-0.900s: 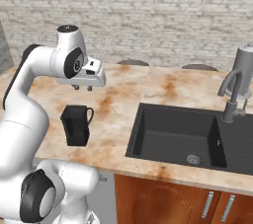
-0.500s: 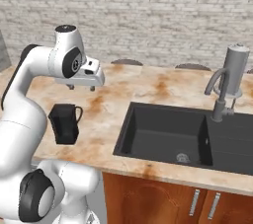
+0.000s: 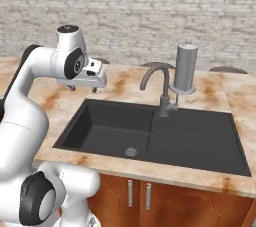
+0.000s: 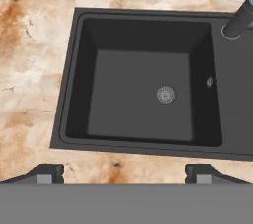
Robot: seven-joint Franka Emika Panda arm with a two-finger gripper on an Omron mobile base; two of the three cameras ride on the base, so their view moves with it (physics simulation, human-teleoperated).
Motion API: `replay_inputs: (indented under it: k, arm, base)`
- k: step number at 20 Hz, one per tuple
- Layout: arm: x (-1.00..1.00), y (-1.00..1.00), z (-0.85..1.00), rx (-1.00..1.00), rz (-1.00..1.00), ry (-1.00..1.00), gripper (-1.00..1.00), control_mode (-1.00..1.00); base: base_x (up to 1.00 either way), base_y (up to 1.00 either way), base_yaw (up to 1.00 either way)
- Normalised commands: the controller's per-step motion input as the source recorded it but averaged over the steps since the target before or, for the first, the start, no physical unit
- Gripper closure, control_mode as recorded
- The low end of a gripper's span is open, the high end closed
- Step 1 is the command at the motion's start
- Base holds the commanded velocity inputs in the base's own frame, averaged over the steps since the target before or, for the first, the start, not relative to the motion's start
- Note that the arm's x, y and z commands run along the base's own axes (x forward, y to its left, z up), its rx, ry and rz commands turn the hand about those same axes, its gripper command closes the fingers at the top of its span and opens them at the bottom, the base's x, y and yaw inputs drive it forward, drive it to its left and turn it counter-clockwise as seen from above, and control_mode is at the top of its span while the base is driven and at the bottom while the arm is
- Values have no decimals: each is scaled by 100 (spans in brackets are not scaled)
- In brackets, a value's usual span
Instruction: Turn on the sink faucet and place the jug under the water for a few seconds to fill it up.
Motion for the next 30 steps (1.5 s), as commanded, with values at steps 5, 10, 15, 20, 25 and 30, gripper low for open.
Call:
replay_inputs:
  k: [5,10,15,20,25,30]
  arm:
    - [0,0,0,0,0,0,-100,100]
    - [0,0,0,0,0,0,-100,100]
    - [0,0,0,0,0,0,-100,100]
    - [0,0,0,0,0,0,-100,100]
    - [0,0,0,0,0,0,-100,100]
    - [0,0,0,0,0,0,-100,100]
  base:
    - [0,-74,-1]
    - [0,-60,-3]
    - [0,-43,-3]
    - [5,-18,0]
    - [0,-5,0]
    - [0,0,0]
